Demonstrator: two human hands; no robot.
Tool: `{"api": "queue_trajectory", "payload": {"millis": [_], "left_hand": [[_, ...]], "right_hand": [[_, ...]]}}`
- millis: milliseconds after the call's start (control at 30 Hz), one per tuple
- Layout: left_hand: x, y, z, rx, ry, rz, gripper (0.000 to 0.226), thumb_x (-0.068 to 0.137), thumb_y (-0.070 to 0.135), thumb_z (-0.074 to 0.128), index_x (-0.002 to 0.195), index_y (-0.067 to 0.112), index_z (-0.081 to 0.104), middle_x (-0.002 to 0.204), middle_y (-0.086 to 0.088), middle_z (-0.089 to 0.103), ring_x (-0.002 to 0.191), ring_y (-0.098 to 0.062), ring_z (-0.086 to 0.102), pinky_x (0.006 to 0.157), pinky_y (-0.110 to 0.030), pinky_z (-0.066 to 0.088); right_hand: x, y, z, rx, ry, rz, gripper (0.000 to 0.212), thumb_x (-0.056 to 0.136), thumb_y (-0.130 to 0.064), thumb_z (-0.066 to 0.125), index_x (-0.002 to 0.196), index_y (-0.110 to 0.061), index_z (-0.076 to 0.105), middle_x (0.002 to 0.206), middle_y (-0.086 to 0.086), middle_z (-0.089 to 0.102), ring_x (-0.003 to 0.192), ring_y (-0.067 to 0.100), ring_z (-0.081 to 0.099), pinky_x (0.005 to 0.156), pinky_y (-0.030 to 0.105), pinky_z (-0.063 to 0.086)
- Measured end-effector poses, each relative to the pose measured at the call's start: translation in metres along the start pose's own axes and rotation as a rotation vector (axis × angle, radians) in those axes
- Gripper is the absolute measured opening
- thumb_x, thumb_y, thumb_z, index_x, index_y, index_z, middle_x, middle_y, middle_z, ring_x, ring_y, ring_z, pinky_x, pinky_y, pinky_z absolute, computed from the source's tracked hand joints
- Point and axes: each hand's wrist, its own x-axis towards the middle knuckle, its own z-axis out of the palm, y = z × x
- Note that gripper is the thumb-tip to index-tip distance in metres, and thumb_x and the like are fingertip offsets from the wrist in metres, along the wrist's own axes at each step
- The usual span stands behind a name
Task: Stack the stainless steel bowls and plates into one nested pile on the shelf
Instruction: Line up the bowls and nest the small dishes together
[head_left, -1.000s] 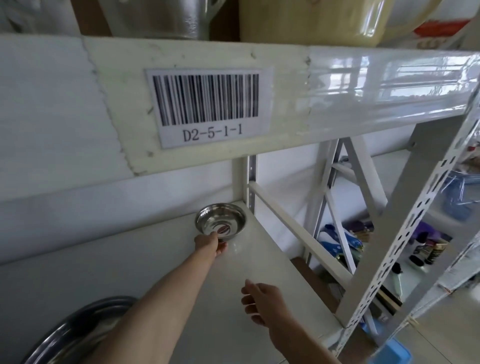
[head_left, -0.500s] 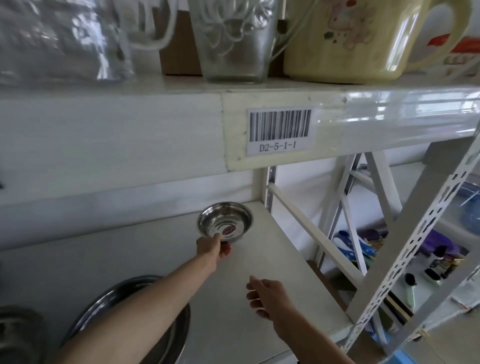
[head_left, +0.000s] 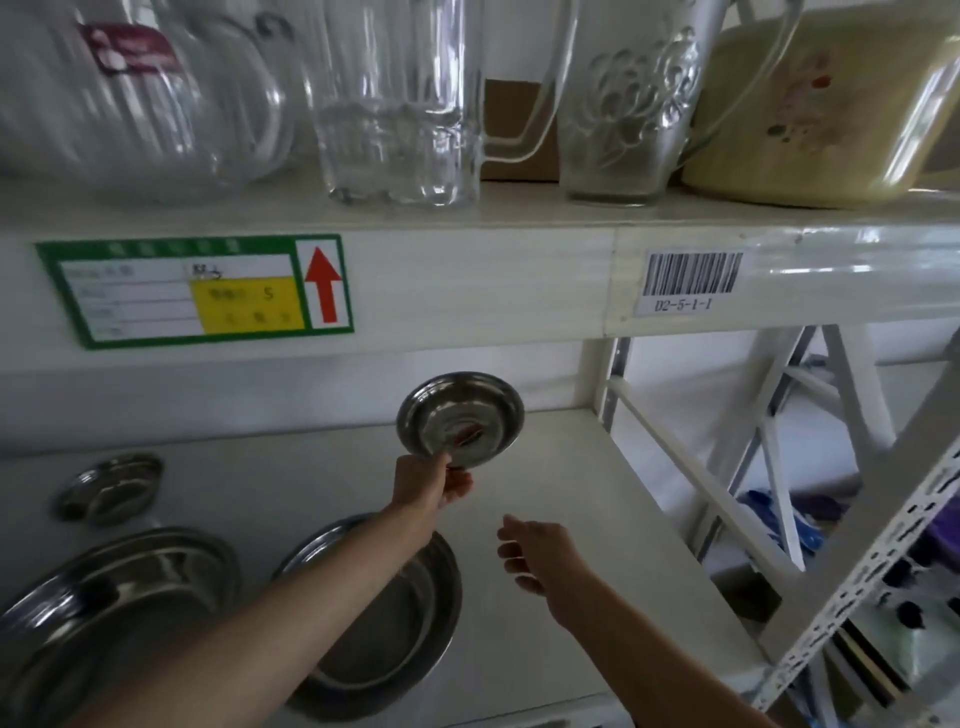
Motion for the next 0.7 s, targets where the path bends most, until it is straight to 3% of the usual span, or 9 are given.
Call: {"api": "queue_trajectory", "payload": {"millis": [200,367,533,633,700], "left_hand": [[-0.027,0.015,-0.049,0.025,0.012,0.053,0.023,0.090,0.016,0.059,0.104,-0.001,0.066,0.081,-0.016,0.073,0.069,-0.022,0.071,0.065,-0.030,0.060],[-0.054,0.029,-0.090,-0.049,0.064,0.094,0.021,0.088,0.019,0.062,0.096,0.000,0.066,0.083,-0.018,0.072,0.078,-0.027,0.070,0.086,-0.043,0.058],[-0.079,0.038,-0.136,-0.035,0.189,0.168,0.023,0.084,0.024,0.065,0.084,0.001,0.070,0.080,-0.020,0.073,0.080,-0.033,0.071,0.087,-0.048,0.056],[-0.089,0.040,-0.168,-0.034,0.254,0.208,0.024,0.080,0.030,0.068,0.077,0.006,0.072,0.077,-0.019,0.073,0.078,-0.035,0.071,0.088,-0.052,0.055],[-0.096,0.043,-0.185,-0.076,0.271,0.236,0.017,0.088,0.018,0.061,0.083,0.003,0.069,0.072,-0.017,0.070,0.066,-0.026,0.069,0.077,-0.045,0.058]], "right_hand": [[0.002,-0.019,0.029,0.001,-0.046,-0.024,0.030,0.095,-0.031,0.057,0.097,-0.004,0.069,0.070,0.004,0.063,0.057,0.015,0.054,0.058,0.024,0.041],[0.005,-0.032,0.064,0.006,-0.098,-0.045,0.028,0.096,-0.027,0.058,0.099,-0.001,0.069,0.071,0.006,0.063,0.057,0.017,0.055,0.056,0.025,0.046],[0.011,-0.042,0.116,-0.035,-0.144,-0.060,0.027,0.093,-0.027,0.061,0.091,-0.002,0.070,0.074,0.009,0.067,0.064,0.022,0.059,0.065,0.031,0.050],[0.013,-0.050,0.151,-0.044,-0.185,-0.079,0.026,0.093,-0.025,0.062,0.082,-0.003,0.068,0.068,0.008,0.064,0.053,0.018,0.056,0.054,0.027,0.046],[0.014,-0.054,0.175,-0.036,-0.218,-0.080,0.026,0.093,-0.025,0.062,0.079,-0.003,0.066,0.065,0.008,0.063,0.048,0.016,0.053,0.047,0.023,0.043]]}}
